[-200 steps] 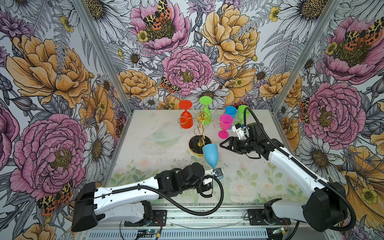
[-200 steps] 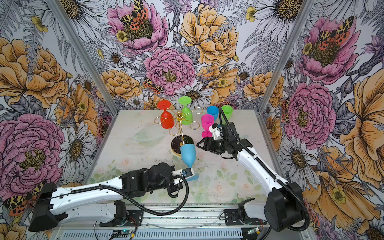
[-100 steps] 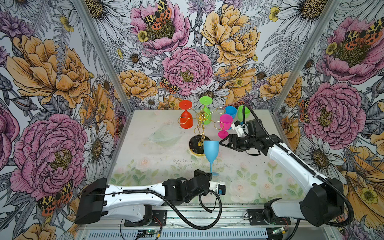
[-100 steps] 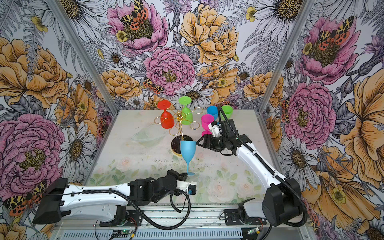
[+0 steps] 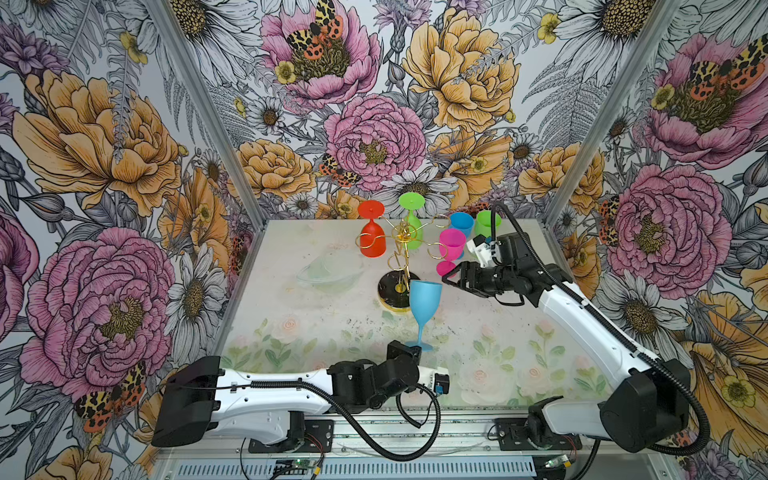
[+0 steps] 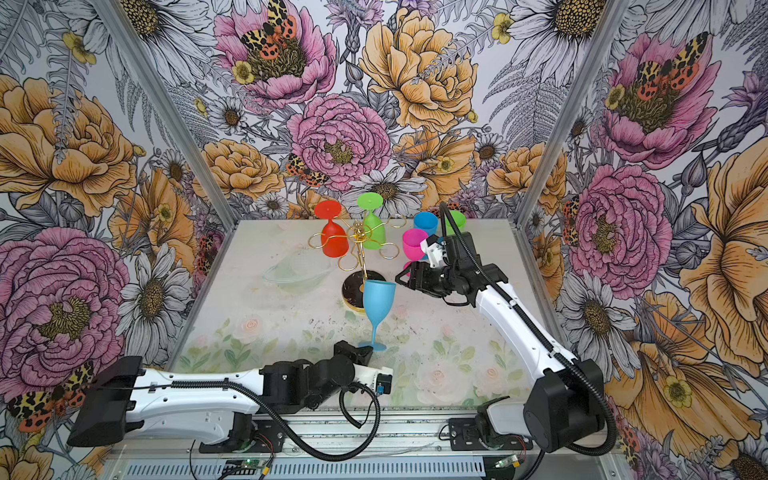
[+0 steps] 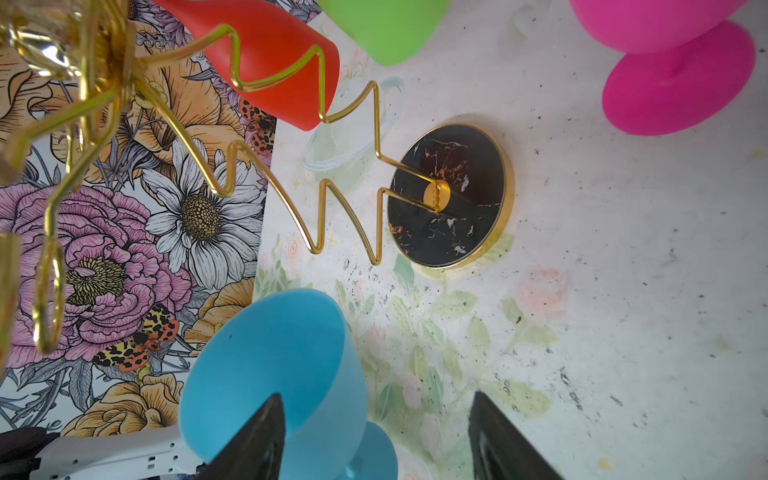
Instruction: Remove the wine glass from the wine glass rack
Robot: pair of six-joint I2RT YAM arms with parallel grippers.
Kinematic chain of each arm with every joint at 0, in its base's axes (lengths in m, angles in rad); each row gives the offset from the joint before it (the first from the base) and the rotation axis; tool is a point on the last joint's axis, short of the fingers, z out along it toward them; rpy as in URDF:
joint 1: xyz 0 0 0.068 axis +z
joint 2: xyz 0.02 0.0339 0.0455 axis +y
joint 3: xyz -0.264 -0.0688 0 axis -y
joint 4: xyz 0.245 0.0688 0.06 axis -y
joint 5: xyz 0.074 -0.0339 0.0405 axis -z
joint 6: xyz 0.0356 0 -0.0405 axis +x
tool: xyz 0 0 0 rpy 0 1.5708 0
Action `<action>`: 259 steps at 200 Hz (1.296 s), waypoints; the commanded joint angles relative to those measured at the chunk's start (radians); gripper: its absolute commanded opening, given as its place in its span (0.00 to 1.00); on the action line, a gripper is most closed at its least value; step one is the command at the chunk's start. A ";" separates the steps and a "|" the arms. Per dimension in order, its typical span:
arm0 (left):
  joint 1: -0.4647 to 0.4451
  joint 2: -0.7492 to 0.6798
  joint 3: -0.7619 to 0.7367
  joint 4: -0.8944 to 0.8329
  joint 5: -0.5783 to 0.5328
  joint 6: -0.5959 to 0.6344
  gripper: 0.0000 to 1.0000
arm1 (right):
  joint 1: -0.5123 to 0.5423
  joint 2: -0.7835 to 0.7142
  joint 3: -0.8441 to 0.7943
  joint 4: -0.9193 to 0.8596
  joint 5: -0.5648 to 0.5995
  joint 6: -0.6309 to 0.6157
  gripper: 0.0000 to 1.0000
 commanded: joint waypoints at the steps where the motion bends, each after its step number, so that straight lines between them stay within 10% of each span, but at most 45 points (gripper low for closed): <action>1: -0.006 -0.005 -0.010 0.035 -0.028 0.017 0.00 | -0.003 0.012 0.035 0.000 0.002 -0.021 0.71; 101: -0.004 0.085 -0.028 0.150 -0.121 0.232 0.00 | 0.033 0.066 0.063 -0.045 -0.043 -0.025 0.66; 259: 0.038 0.149 -0.157 0.486 -0.199 0.605 0.00 | 0.022 0.080 0.071 -0.189 -0.056 -0.142 0.17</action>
